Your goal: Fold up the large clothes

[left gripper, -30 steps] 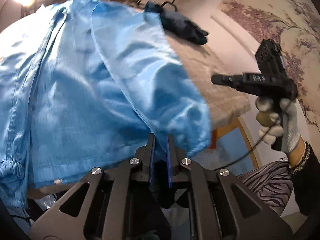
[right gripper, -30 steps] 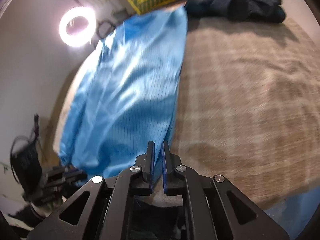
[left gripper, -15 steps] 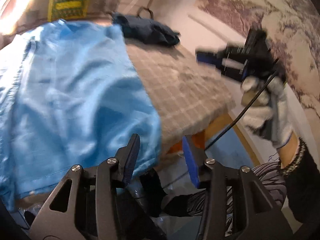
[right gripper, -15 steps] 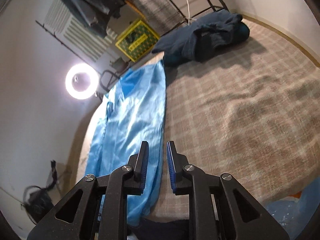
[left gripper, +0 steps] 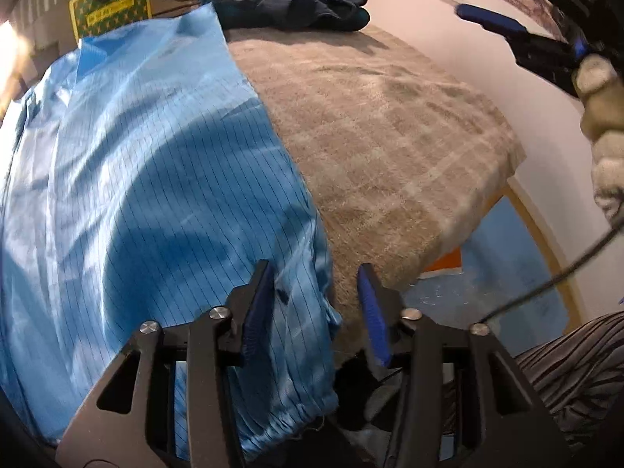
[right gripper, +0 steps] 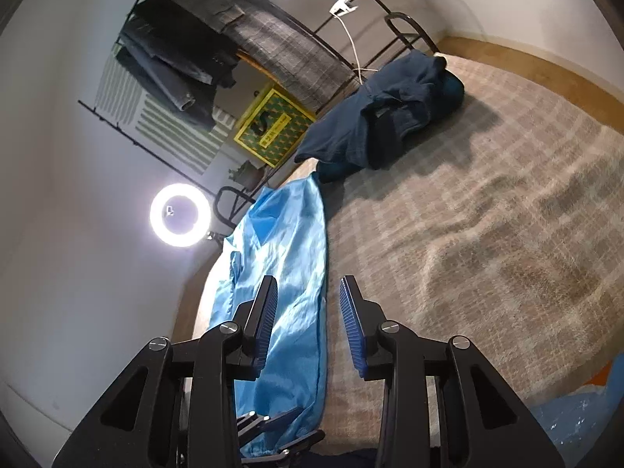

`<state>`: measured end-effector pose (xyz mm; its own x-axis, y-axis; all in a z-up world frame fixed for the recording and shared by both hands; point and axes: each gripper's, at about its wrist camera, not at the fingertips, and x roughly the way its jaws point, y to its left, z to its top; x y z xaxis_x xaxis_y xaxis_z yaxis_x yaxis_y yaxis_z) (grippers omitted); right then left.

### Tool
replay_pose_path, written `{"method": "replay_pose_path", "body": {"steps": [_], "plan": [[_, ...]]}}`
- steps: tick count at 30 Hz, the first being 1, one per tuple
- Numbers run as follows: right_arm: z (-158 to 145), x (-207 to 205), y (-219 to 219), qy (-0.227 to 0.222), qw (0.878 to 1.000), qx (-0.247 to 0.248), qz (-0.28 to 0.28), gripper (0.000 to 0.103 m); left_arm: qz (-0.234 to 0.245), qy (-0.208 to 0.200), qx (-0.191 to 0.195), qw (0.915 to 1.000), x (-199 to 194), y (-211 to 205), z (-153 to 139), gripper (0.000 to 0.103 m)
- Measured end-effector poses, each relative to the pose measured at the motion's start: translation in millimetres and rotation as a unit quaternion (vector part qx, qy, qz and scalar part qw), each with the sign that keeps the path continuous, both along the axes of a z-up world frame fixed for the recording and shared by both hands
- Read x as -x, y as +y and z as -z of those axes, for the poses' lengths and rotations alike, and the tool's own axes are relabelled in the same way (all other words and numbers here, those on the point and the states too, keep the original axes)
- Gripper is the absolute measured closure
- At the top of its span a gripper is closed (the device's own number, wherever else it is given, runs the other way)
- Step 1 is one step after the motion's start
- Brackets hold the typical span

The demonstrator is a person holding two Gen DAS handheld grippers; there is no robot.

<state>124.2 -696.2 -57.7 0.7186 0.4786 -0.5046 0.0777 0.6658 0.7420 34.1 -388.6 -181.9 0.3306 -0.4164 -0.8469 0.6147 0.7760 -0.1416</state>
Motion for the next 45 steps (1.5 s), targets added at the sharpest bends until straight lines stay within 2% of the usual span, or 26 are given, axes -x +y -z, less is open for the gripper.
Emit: {"method": "replay_pose_path", "body": {"steps": [1,3,5,7,9,12,14,18,24,26,27,28,29,30,33,37,43,45], "plan": [[2.2,-3.6,0.1,0.004,1.0,0.002,0.0,0.07,-0.001,-0.011,-0.008,0.9999,-0.5,-1.2,0.5,0.084],[6.2,-13.1,2.7,0.014,1.0,0.005,-0.004,0.07,0.0,0.002,0.01,0.9999,-6.6,3.9,-0.2,0.095],[11.5,-28.1,9.2,0.023,1.0,0.009,-0.011,0.07,-0.014,0.045,0.049,0.9977,-17.6,16.0,-3.0,0.097],[17.5,-48.0,19.0,0.031,0.999,0.016,-0.023,0.07,-0.038,0.09,0.114,0.9887,-27.6,35.7,-11.7,0.098],[24.8,-65.3,27.5,0.04,0.998,0.023,-0.034,0.068,-0.055,0.109,0.161,0.9793,-32.3,52.2,-22.6,0.098],[41.4,-98.6,43.7,0.058,0.997,0.027,-0.05,0.057,-0.072,0.115,0.203,0.9698,-34.6,70.7,-35.0,0.098],[56.3,-124.6,52.1,0.074,0.996,0.018,-0.056,0.057,-0.081,0.126,0.226,0.9626,-34.5,81.4,-38.8,0.098],[84.6,-173.2,63.3,0.101,0.993,-0.005,-0.054,0.057,-0.088,0.125,0.24,0.9587,-34.0,90.4,-43.9,0.098],[100.5,-225.8,86.5,0.109,0.992,0.016,-0.06,0.057,-0.099,0.143,0.259,0.95,-37.4,104.3,-39.2,0.098],[103.1,-241.9,96.0,0.109,0.992,0.037,-0.059,0.057,-0.105,0.148,0.261,0.9482,-39.1,111.2,-36.1,0.098],[104.6,-248.8,100.9,0.109,0.991,0.051,-0.059,0.063,-0.107,0.148,0.261,0.9479,-40.8,113.3,-34.5,0.098],[105.7,-252.5,104.3,0.11,0.99,0.061,-0.06,0.081,-0.111,0.148,0.26,0.9477,-42.0,116.2,-33.1,0.098],[108.2,-258.4,110.7,0.119,0.988,0.079,-0.063,0.092,-0.115,0.15,0.26,0.9468,-43.5,119.7,-31.2,0.098],[108.9,-261.3,115.4,0.127,0.985,0.094,-0.065,0.098,-0.119,0.153,0.262,0.9452,-44.2,122.2,-29.5,0.098],[100.3,-263.8,128.4,0.121,0.982,0.129,-0.073,0.101,-0.127,0.159,0.27,0.941,-45.4,128.3,-27.1,0.098],[70.3,-263.3,148.5,0.102,0.97,0.207,-0.079,0.102,-0.124,0.163,0.282,0.9373,-41.4,136.2,-27.5,0.098],[41.9,-262.0,168.5,0.08,0.962,0.249,-0.08,0.102,-0.127,0.173,0.292,0.9318,-40.5,145.9,-21.0,0.098],[40.3,-263.5,171.0,0.084,0.96,0.254,-0.076,0.102,-0.122,0.169,0.292,0.9334,-37.8,145.1,-22.7,0.098]]}}
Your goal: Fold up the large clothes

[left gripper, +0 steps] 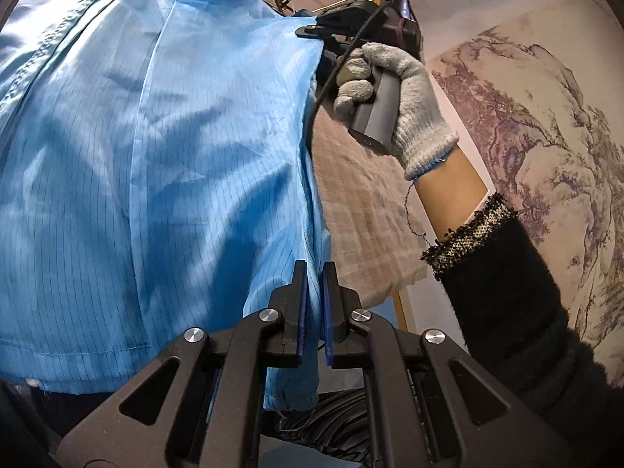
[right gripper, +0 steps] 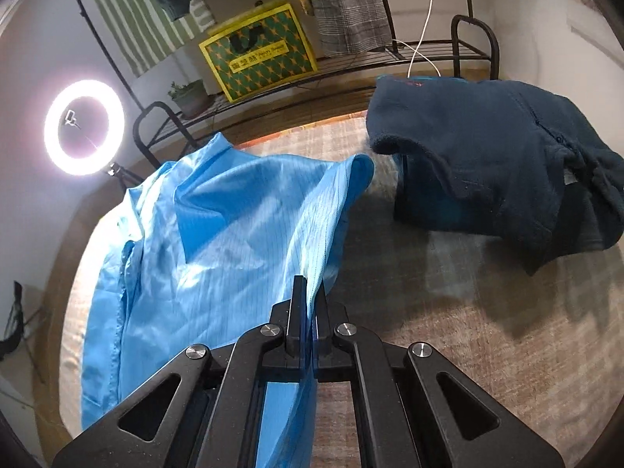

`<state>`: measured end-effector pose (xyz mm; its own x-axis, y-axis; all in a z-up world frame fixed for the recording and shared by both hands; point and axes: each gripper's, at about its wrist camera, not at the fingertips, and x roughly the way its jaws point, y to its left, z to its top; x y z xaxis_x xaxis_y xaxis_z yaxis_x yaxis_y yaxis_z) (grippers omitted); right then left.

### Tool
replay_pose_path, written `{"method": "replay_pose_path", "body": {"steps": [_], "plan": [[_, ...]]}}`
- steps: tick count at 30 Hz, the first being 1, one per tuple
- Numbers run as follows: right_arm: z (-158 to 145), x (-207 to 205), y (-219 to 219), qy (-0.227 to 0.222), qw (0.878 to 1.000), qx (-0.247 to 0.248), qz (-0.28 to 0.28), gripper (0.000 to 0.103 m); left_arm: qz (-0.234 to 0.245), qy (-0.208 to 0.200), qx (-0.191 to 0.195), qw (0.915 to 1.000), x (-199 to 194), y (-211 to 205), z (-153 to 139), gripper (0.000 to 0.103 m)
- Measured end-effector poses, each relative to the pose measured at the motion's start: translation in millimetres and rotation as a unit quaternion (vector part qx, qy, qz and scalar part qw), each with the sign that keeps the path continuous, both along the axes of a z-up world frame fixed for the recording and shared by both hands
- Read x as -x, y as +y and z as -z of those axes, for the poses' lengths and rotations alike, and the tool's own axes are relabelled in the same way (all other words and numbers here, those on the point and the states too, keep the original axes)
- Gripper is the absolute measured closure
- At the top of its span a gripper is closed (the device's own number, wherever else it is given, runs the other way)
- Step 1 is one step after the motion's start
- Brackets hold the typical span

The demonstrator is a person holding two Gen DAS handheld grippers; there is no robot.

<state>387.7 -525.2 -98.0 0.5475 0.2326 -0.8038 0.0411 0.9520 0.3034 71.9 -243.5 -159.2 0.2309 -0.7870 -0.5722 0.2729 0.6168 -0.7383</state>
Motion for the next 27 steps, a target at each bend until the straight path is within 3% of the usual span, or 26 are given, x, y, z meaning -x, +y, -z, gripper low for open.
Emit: {"method": "replay_pose_path", "body": {"steps": [6,13,18,19,23,25,27], "plan": [[7.1,-2.7,-8.4,0.014,0.999,0.016,0.029,0.103,0.01,-0.017,0.0,0.9998,4.3,-8.8,-8.7,0.098],[-19.8,-6.2,18.4,-0.025,0.999,0.031,0.005,0.103,-0.008,0.0,0.002,1.0,2.5,8.0,2.8,0.099],[-0.4,-11.4,22.0,0.003,0.998,0.057,0.004,0.103,0.003,-0.013,-0.019,0.9997,4.8,1.1,0.0,0.098],[5.4,-11.7,15.1,0.012,0.998,0.056,0.014,0.103,0.01,-0.019,-0.028,0.9994,7.1,-0.9,-2.0,0.096],[18.5,-6.5,-14.3,0.042,0.998,0.026,0.032,0.094,0.037,-0.022,-0.041,0.9982,18.6,2.0,-10.6,0.06],[16.2,2.2,-23.2,0.051,0.998,0.02,0.031,0.073,0.053,-0.039,-0.056,0.9963,30.9,12.6,-19.3,0.059],[6.6,18.6,-30.3,0.04,0.999,0.025,0.022,0.07,0.063,-0.047,-0.072,0.9943,44.0,30.6,-27.1,0.057]]}}
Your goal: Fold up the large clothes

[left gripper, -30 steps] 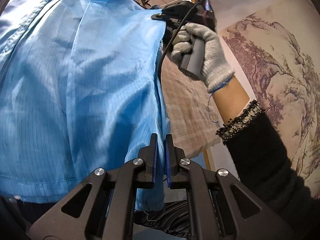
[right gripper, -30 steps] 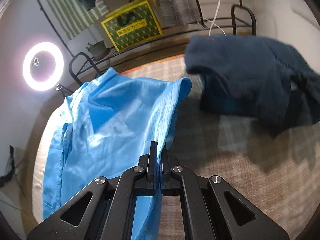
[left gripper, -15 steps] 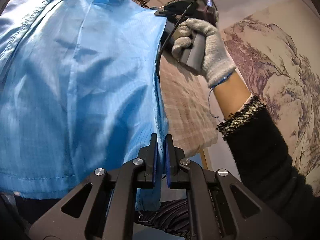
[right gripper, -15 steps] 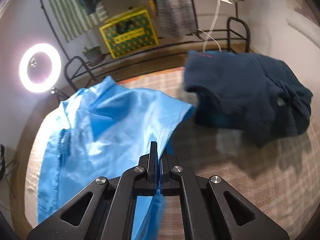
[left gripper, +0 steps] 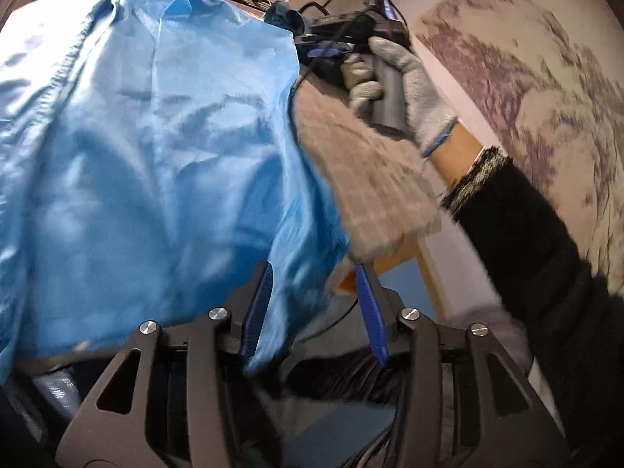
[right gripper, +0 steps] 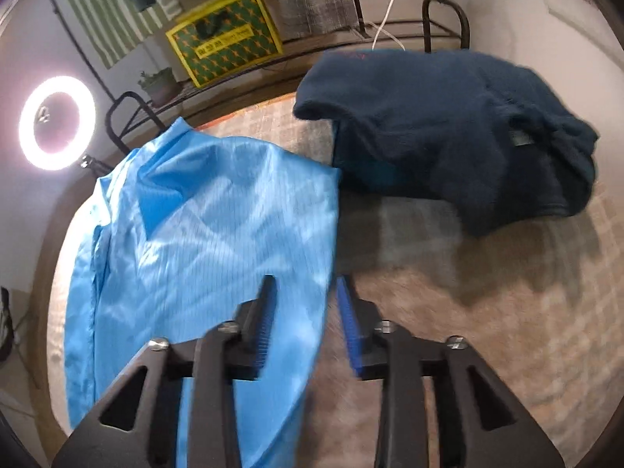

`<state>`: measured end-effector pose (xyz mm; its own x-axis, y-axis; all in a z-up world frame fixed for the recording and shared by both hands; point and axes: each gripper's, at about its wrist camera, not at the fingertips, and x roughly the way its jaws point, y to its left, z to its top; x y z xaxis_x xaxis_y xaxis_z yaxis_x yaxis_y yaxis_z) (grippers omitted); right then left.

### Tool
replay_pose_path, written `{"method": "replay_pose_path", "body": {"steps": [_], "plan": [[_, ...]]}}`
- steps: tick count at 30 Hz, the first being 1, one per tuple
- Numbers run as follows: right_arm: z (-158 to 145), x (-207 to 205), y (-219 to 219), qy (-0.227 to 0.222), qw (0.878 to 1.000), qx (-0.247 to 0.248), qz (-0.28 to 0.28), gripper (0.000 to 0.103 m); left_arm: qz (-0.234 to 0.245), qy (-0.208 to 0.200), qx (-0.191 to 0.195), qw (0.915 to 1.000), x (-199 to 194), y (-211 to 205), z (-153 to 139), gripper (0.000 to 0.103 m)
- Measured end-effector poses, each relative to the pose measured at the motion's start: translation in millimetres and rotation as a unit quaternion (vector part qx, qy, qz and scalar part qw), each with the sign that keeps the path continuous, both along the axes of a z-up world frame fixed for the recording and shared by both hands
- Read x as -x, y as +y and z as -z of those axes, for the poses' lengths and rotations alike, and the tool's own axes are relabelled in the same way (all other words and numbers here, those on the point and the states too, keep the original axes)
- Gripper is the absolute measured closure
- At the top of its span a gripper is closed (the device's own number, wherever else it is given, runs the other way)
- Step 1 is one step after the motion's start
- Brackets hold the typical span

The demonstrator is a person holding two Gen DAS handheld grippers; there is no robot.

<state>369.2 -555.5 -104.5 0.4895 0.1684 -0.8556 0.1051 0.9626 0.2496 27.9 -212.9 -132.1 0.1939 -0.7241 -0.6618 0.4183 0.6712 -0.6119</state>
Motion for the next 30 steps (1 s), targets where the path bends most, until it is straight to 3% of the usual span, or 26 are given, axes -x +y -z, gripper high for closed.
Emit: {"method": "replay_pose_path", "body": {"steps": [4,9,12,15,16,19,21,24,27,30], "plan": [[-16.6,47.3,-19.9,0.0,0.998,-0.054,-0.021,0.068,-0.026,-0.007,-0.033,0.9991,20.3,64.7,-9.3,0.054],[-15.8,117.2,-25.4,0.03,0.994,-0.098,-0.035,0.064,-0.095,-0.021,-0.068,0.9929,34.6,140.0,-24.6,0.053],[-27.9,159.4,-8.6,0.006,0.996,-0.077,-0.045,0.062,-0.16,-0.01,-0.082,0.9837,24.9,179.9,-21.0,0.053],[-39.6,181.6,27.2,-0.017,0.992,-0.069,-0.108,0.062,-0.22,0.011,-0.088,0.9714,8.7,214.7,-7.2,0.053],[-39.6,189.6,45.6,-0.016,0.991,-0.036,-0.13,0.061,-0.238,0.011,-0.099,0.9662,2.2,223.8,-3.2,0.053],[-22.0,202.9,66.9,0.009,0.989,0.035,-0.144,0.056,-0.258,0.032,-0.108,0.9595,-14.2,240.9,14.3,0.04],[-4.9,210.2,60.5,0.036,0.989,0.046,-0.134,0.048,-0.264,0.049,-0.107,0.9574,-21.8,248.6,24.9,0.039],[23.3,214.9,37.0,0.086,0.991,0.011,-0.1,0.045,-0.253,0.088,-0.107,0.9576,-37.2,253.0,50.0,0.039],[37.7,220.0,19.4,0.105,0.99,-0.045,-0.083,0.045,-0.252,0.133,-0.076,0.9555,-44.9,254.8,74.8,0.039],[45.8,224.9,11.1,0.111,0.984,-0.113,-0.08,0.045,-0.25,0.125,-0.057,0.9584,-46.7,250.1,73.4,0.038]]}}
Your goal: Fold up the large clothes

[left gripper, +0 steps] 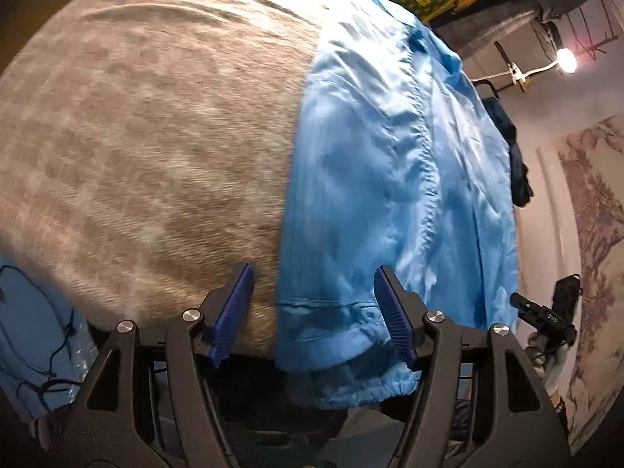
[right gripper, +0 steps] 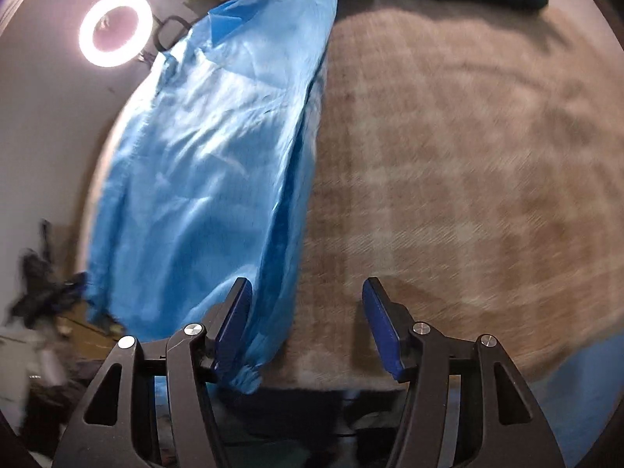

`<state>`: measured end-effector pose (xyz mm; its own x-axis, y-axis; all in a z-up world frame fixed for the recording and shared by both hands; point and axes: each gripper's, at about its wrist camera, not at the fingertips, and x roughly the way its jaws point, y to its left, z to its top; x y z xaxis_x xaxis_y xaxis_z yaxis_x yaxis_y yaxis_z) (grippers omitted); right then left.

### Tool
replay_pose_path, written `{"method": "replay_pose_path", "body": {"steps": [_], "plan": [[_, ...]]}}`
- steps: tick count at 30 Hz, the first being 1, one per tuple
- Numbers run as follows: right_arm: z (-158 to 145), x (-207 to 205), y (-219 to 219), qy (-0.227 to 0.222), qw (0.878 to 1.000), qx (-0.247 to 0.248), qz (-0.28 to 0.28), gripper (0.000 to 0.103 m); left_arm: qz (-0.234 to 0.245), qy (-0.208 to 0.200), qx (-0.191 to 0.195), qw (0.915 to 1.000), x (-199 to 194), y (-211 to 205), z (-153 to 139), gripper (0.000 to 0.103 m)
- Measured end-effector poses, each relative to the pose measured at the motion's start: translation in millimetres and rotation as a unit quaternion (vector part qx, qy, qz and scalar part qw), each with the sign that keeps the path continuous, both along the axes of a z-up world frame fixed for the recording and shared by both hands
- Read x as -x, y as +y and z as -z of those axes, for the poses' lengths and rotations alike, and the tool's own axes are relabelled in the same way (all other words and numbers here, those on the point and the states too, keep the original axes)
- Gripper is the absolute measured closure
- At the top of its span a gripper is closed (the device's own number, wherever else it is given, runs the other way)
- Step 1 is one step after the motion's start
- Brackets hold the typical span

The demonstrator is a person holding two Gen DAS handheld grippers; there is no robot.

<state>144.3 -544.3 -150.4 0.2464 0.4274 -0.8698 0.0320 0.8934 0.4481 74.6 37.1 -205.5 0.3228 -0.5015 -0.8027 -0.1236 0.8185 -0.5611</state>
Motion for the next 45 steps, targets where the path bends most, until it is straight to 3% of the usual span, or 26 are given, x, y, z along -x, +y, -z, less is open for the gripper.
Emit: {"method": "replay_pose_path", "body": {"steps": [4,6,8,9,11,12,14,16,22,26,29,32,35,37,40,45], "plan": [[-0.6,7.1,1.1,-0.002,1.0,-0.024,-0.003,0.042,0.023,-0.004,0.012,0.9996,-1.8,-14.7,-0.4,0.042],[0.1,9.5,0.5,0.003,0.998,-0.058,-0.002,0.042,0.033,-0.009,-0.003,0.9994,-4.9,-20.6,-0.4,0.054],[3.1,11.6,4.2,0.008,0.997,-0.081,0.002,0.042,0.032,-0.003,-0.001,0.9995,-8.2,-20.0,2.8,0.086],[3.2,11.3,6.2,0.003,0.997,-0.078,0.0,0.047,0.029,0.003,0.007,0.9996,-10.7,-19.0,6.4,0.09],[4.3,9.0,10.6,0.005,0.997,-0.077,-0.008,0.067,0.018,0.007,0.021,0.9996,-12.5,-16.1,9.8,0.094],[7.5,8.3,12.7,0.014,0.996,-0.085,-0.011,0.084,0.018,0.006,0.02,0.9996,-11.6,-15.2,9.5,0.095],[11.7,8.0,15.8,0.024,0.996,-0.088,-0.015,0.092,0.022,0.001,0.008,0.9997,-11.3,-17.9,7.4,0.095],[7.5,8.2,25.2,0.011,0.998,-0.052,-0.031,0.097,0.024,-0.003,-0.003,0.9997,-11.9,-20.9,5.7,0.095],[-13.4,13.4,46.8,-0.037,0.997,0.026,-0.064,0.101,0.038,-0.032,-0.049,0.9976,-7.4,-27.2,-7.0,0.093],[-34.6,17.4,70.2,-0.092,0.988,0.08,-0.095,0.101,0.028,-0.045,-0.083,0.9951,-3.5,-22.0,-21.4,0.082],[-38.1,14.2,75.6,-0.095,0.988,0.066,-0.106,0.101,0.001,-0.091,-0.111,0.9897,9.9,-16.4,-48.4,0.081],[-36.1,9.5,66.9,-0.079,0.991,0.031,-0.105,0.096,-0.006,-0.14,-0.103,0.9847,24.9,-25.0,-74.3,0.081],[-39.2,7.5,51.5,-0.056,0.994,-0.004,-0.095,0.087,0.038,-0.175,-0.083,0.9804,34.2,-65.8,-95.4,0.081],[-47.2,10.0,37.8,-0.059,0.995,-0.024,-0.081,0.071,0.081,-0.181,-0.058,0.9784,36.0,-102.5,-100.7,0.08],[-65.4,16.7,19.4,-0.084,0.994,-0.028,-0.064,0.069,0.149,-0.182,-0.016,0.9719,33.7,-169.3,-100.6,0.068],[-84.0,24.3,-14.6,-0.123,0.992,-0.028,-0.026,0.06,0.233,-0.174,-0.002,0.9567,40.3,-263.2,-89.3,0.064]]}}
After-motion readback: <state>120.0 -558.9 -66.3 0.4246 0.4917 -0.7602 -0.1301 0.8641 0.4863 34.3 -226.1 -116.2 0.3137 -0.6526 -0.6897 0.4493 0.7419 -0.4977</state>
